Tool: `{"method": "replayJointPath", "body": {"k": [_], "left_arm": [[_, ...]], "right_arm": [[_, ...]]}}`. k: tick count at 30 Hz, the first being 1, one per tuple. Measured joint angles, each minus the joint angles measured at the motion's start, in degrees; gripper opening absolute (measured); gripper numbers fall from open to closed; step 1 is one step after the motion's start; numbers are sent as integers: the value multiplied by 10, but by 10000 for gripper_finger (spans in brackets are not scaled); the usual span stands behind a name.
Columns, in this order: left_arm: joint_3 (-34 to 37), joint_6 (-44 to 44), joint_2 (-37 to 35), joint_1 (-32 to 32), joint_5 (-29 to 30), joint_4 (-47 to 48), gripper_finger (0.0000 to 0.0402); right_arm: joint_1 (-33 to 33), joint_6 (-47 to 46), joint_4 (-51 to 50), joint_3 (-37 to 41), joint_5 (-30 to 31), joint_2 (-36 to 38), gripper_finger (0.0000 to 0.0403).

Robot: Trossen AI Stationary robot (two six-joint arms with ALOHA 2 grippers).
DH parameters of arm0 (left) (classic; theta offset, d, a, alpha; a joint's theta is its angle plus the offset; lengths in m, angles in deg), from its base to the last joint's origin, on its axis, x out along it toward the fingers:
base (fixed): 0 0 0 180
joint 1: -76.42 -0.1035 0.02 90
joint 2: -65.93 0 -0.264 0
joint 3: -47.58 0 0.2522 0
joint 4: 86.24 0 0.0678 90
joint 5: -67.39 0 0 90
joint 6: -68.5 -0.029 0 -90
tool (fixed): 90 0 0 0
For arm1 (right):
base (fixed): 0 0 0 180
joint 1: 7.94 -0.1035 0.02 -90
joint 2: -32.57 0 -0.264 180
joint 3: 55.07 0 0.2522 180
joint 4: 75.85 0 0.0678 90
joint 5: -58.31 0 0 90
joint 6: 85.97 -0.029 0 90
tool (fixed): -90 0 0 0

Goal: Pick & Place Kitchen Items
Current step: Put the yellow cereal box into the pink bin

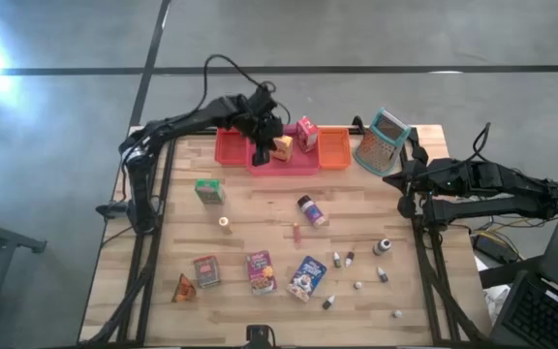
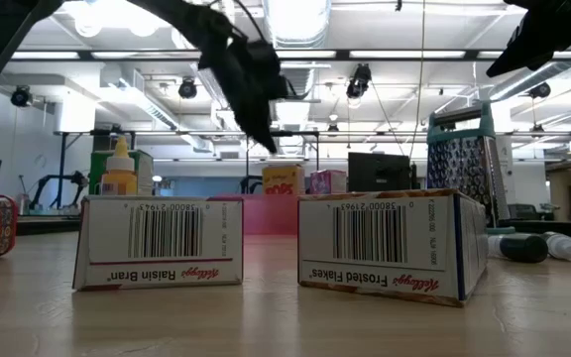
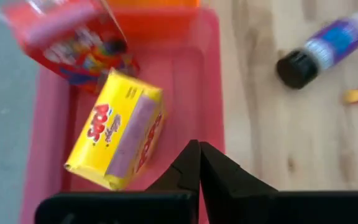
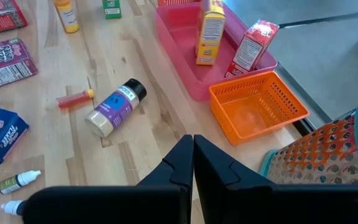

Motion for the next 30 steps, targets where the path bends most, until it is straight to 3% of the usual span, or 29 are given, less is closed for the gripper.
{"method": "replayJointPath", "body": {"k": [10, 30], "left_arm": [[145, -8, -8, 14, 99, -147, 2], [230, -4, -4, 6, 105, -297, 1]], "right_arm": [[0, 0, 0, 0, 0, 0, 8], [0, -1, 0, 0, 0, 0, 8]]}}
